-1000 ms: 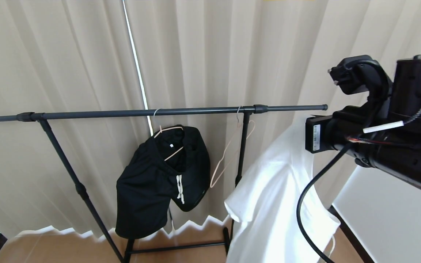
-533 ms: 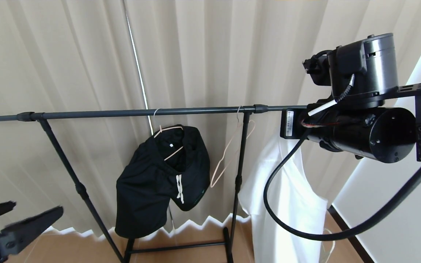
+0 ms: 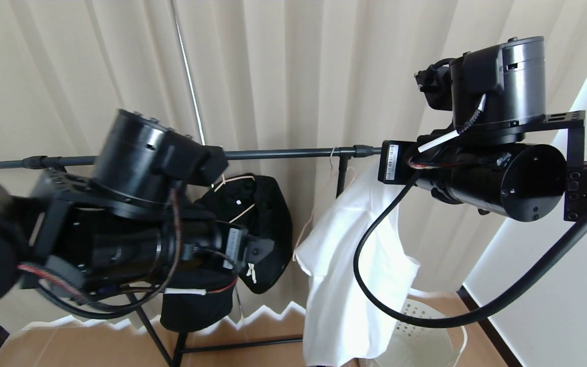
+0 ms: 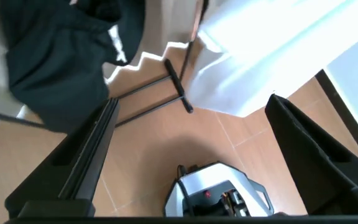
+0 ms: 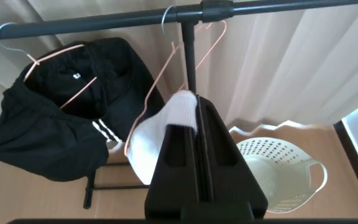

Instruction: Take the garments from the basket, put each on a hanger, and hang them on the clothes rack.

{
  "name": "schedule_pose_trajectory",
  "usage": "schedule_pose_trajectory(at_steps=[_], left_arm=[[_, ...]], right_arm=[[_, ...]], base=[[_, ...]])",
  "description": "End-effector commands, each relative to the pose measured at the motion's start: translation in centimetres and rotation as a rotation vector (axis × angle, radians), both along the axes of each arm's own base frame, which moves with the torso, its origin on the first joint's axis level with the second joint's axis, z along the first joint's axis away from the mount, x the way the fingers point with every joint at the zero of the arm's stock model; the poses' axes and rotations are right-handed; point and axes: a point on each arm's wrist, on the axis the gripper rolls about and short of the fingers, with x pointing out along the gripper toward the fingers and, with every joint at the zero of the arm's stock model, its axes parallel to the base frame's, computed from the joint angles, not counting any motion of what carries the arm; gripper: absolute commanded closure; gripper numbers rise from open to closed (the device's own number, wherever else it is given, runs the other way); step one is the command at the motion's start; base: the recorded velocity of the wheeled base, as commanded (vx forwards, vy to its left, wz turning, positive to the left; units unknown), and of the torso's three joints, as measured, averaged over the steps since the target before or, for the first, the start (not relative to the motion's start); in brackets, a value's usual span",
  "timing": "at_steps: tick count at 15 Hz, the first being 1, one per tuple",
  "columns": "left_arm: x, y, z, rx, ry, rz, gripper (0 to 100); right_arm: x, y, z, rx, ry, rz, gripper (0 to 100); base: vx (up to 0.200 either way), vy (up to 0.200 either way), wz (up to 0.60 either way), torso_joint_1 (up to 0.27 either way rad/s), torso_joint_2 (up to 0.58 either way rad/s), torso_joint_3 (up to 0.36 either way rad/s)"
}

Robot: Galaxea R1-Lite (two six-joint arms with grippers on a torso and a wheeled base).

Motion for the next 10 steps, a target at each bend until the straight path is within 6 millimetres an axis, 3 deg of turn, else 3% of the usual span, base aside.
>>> schedule_pose_trajectory(at_steps=[1, 2, 5, 10], left_arm=[[1.8, -4.6, -2.7, 0.030, 0.030, -0.065, 0], [2.2, -6.1, -3.1, -0.001, -0.005, -0.089, 0], [2.6, -7.9, -3.2, -0.060, -0.057, -0.113, 0], [1.9, -9.1, -2.3, -0.163, -0.099, -0.127, 0]], right_arm=[[-0.4, 1.0, -0.3, -0.003, 0.004, 0.032, 100], [-0.5, 2.1, -0.9, -0.002, 0.004, 0.056, 100], [-0.4, 3.9, -2.1, 0.000, 0.001, 0.050, 100], [-0.4, 4.2, -2.4, -0.004, -0.004, 0.025, 100]], base=[[0.000, 0.000, 0.00, 0.000, 0.00, 0.000], [0.000, 0.000, 0.00, 0.000, 0.00, 0.000], [0.000, 0.000, 0.00, 0.000, 0.00, 0.000], [0.000, 0.000, 0.00, 0.000, 0.00, 0.000]])
